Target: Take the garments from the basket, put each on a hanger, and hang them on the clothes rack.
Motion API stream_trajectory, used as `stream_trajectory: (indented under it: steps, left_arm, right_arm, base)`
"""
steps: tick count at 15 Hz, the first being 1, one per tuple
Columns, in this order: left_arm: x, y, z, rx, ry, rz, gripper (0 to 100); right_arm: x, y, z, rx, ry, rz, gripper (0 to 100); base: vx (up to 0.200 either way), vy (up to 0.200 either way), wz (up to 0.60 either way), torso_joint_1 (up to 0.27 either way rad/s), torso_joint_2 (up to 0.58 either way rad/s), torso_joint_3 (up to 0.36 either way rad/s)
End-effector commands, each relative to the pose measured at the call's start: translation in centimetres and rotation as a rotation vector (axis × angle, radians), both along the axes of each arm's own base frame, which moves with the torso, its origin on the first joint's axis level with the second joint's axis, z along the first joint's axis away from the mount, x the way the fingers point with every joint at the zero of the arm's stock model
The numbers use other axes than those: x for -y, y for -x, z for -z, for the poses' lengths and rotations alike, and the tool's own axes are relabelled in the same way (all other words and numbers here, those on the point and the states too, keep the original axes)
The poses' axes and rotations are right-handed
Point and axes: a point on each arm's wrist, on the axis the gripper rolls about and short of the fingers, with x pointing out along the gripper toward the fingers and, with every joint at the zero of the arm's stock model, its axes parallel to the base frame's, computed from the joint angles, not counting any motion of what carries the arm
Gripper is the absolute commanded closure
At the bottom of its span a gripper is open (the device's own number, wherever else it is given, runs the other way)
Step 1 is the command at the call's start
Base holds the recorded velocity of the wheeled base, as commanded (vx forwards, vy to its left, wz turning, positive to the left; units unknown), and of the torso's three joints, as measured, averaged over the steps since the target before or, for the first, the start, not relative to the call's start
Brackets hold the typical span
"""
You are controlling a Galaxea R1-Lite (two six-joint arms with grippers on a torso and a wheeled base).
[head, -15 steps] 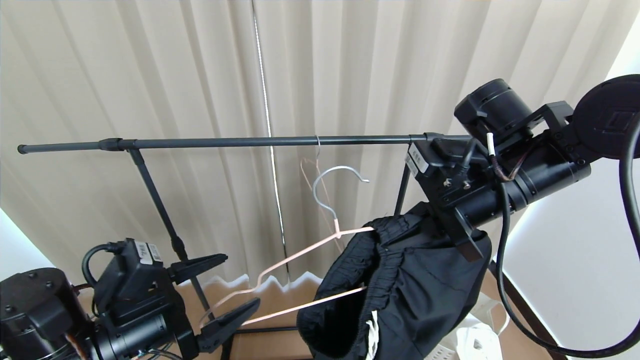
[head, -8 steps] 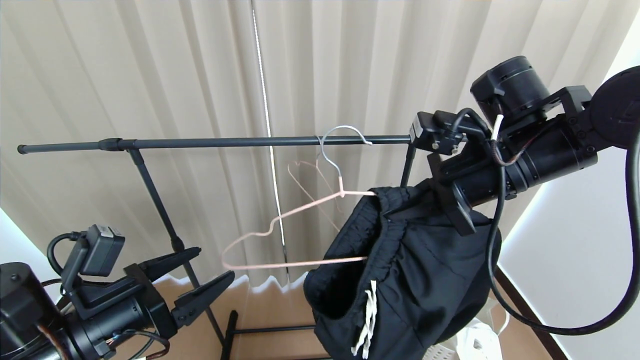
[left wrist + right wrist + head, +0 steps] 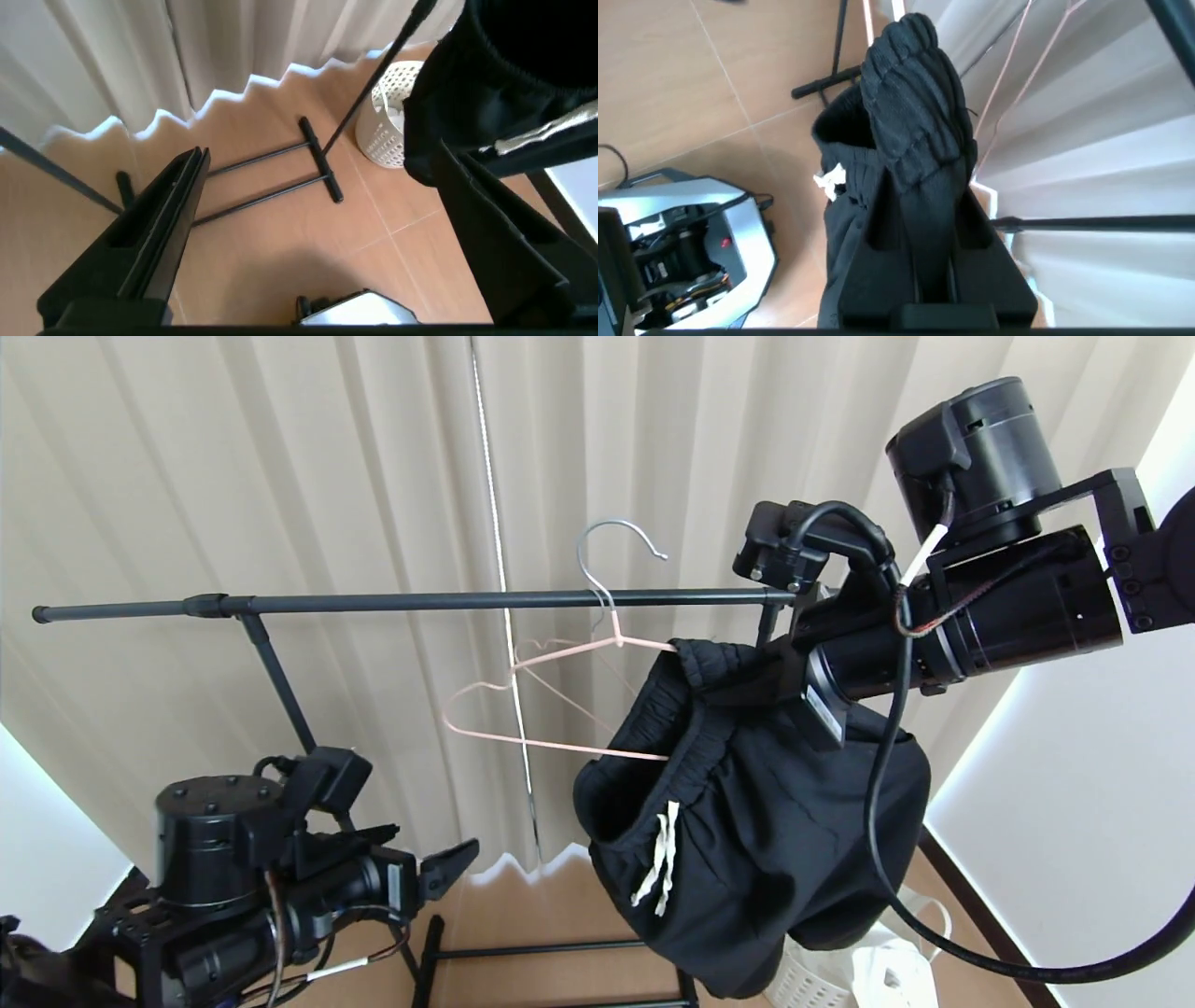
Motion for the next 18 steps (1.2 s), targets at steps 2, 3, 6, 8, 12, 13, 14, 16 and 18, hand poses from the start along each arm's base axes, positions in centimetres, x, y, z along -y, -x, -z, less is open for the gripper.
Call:
stream_trajectory:
  steps: [2,3,6,8,12,13,14,16,18]
  left_arm:
    - [4.3,-1.5,-0.7,-0.034,0.016,0.066,0]
    - [5.3,-1.7,-0.4,-0.048,0.012,0.075,0]
    - [8.0,-2.8,0.3,-0.046,0.001,0.077,0]
    - [8.4,-3.0,0.9,-0.059,-0.006,0.082,0]
    - [9.3,-2.9,1.8,-0.092,0.004,0.084,0]
    - [9.4,-2.8,2.1,-0.100,0.002,0.087,0]
    - [9.5,-2.7,2.1,-0.101,0.000,0.089,100]
    - [9.3,-2.6,1.9,-0.086,-0.011,0.058,100]
    - [8.7,-2.0,1.0,-0.046,-0.006,0.023,100]
  right_arm:
    - [-0.2,1.0,0.7,0.033,-0.010,-0.010,100]
    - [-0.1,1.1,0.9,0.035,-0.013,-0.009,100]
    - [0.0,1.7,0.8,0.045,-0.020,-0.018,100]
    - [0.0,2.3,0.2,0.038,-0.048,-0.010,100]
    - [-0.4,4.5,-0.5,0.042,-0.074,-0.053,100]
    - [-0.4,4.5,-0.5,0.042,-0.074,-0.053,100]
    - [-0.3,4.5,-0.5,0.042,-0.074,-0.052,100]
    - [-0.3,4.5,-0.1,0.033,-0.061,-0.045,100]
    - [0.5,4.6,0.3,0.018,-0.052,-0.024,100]
  base:
    - [0.000,0.000,0.00,0.000,0.00,0.000]
    - [0.000,0.000,0.00,0.000,0.00,0.000]
    - [0.000,0.000,0.00,0.000,0.00,0.000]
    - [0.000,0.000,0.00,0.000,0.00,0.000]
    - [0.000,0.000,0.00,0.000,0.00,0.000]
    - [0.000,0.000,0.00,0.000,0.00,0.000]
    - [0.000,0.000,0.00,0.000,0.00,0.000]
    - [0.000,0.000,0.00,0.000,0.00,0.000]
    - [0.000,0.000,0.00,0.000,0.00,0.000]
